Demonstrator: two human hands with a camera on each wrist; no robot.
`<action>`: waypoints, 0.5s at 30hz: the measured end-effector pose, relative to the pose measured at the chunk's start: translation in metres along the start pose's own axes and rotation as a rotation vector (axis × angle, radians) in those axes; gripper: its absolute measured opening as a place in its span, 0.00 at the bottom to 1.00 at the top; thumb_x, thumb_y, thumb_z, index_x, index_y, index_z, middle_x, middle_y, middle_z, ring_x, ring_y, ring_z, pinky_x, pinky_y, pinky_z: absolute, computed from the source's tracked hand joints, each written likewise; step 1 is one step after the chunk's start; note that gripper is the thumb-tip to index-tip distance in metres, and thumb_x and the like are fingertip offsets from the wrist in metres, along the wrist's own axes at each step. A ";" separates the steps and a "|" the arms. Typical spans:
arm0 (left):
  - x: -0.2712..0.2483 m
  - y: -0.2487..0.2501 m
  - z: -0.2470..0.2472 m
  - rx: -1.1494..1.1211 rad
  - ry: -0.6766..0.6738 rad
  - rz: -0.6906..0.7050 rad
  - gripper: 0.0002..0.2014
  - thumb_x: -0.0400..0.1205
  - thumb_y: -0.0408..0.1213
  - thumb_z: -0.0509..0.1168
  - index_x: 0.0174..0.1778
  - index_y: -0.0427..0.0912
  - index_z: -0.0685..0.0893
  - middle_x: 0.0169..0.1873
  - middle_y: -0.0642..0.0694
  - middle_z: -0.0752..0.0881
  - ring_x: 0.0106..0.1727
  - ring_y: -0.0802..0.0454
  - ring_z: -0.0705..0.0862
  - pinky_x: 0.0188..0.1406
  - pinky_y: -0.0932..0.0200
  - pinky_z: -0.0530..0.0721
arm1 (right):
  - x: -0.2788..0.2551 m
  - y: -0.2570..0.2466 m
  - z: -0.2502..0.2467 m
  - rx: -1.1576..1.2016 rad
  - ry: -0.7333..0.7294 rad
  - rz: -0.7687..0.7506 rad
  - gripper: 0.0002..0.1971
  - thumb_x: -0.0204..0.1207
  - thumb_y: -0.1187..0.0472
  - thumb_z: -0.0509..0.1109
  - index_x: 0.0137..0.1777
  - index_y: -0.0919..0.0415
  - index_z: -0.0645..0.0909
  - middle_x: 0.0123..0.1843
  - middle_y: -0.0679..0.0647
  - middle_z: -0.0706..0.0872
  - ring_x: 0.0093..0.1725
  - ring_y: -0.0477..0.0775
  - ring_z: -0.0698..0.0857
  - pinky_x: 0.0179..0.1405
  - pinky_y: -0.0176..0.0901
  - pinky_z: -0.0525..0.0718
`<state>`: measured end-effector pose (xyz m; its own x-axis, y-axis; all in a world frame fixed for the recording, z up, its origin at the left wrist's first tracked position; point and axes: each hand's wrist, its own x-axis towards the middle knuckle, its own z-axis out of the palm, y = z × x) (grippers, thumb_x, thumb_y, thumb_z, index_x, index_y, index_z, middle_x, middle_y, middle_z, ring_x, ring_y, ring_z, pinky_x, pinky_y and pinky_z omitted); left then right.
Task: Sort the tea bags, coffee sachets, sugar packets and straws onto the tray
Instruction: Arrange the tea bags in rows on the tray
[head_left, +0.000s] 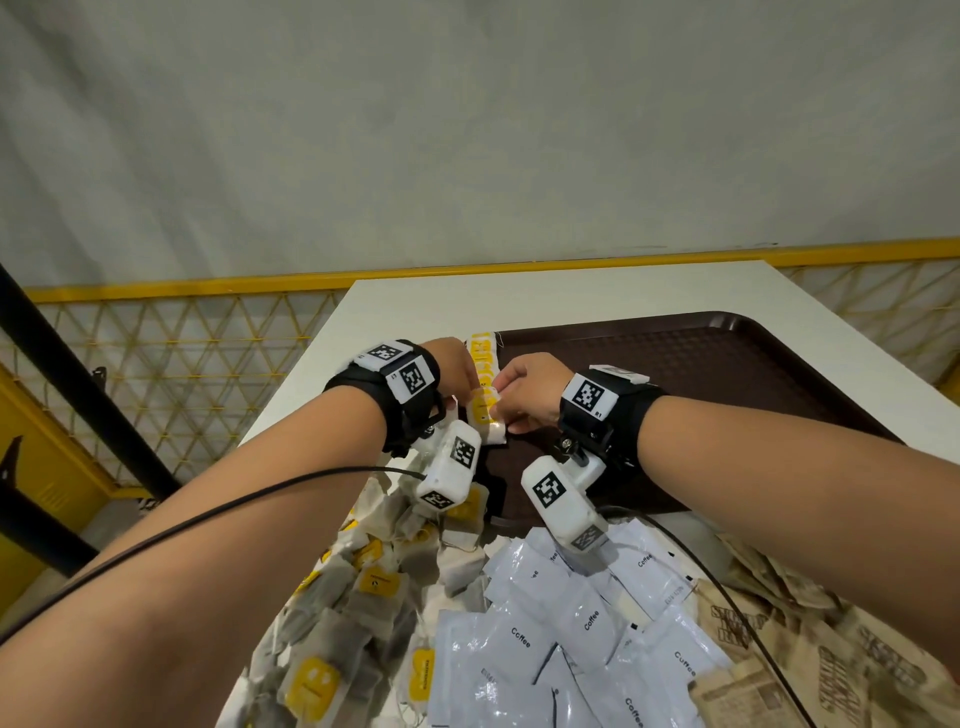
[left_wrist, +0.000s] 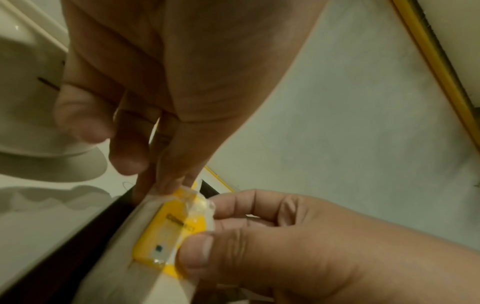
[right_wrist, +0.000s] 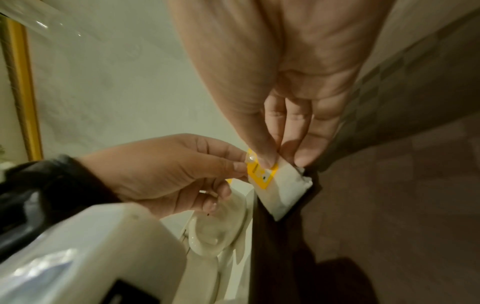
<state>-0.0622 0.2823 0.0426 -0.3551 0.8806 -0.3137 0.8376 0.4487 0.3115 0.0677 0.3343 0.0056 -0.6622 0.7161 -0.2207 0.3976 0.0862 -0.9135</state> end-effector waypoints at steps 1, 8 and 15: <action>0.000 0.000 0.000 0.006 -0.001 -0.003 0.12 0.79 0.27 0.68 0.58 0.35 0.87 0.41 0.40 0.86 0.28 0.56 0.80 0.25 0.66 0.80 | -0.001 0.001 0.000 0.004 -0.002 -0.005 0.13 0.69 0.79 0.73 0.44 0.63 0.77 0.36 0.59 0.80 0.32 0.53 0.82 0.36 0.46 0.88; 0.002 0.000 0.001 0.036 0.023 -0.037 0.11 0.80 0.30 0.68 0.57 0.35 0.88 0.26 0.50 0.84 0.24 0.61 0.79 0.27 0.68 0.79 | -0.004 0.007 -0.004 -0.042 -0.042 0.020 0.19 0.62 0.79 0.79 0.43 0.61 0.76 0.39 0.59 0.81 0.40 0.57 0.84 0.47 0.55 0.89; 0.003 0.009 0.008 0.135 0.079 -0.053 0.07 0.79 0.30 0.67 0.50 0.34 0.87 0.41 0.39 0.84 0.43 0.44 0.83 0.52 0.52 0.84 | -0.006 0.009 -0.001 -0.125 -0.065 0.005 0.17 0.65 0.77 0.79 0.39 0.60 0.74 0.36 0.60 0.81 0.36 0.58 0.84 0.45 0.56 0.90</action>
<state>-0.0528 0.2877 0.0372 -0.4271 0.8679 -0.2537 0.8633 0.4748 0.1712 0.0760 0.3313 -0.0008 -0.6983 0.6704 -0.2509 0.4747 0.1714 -0.8633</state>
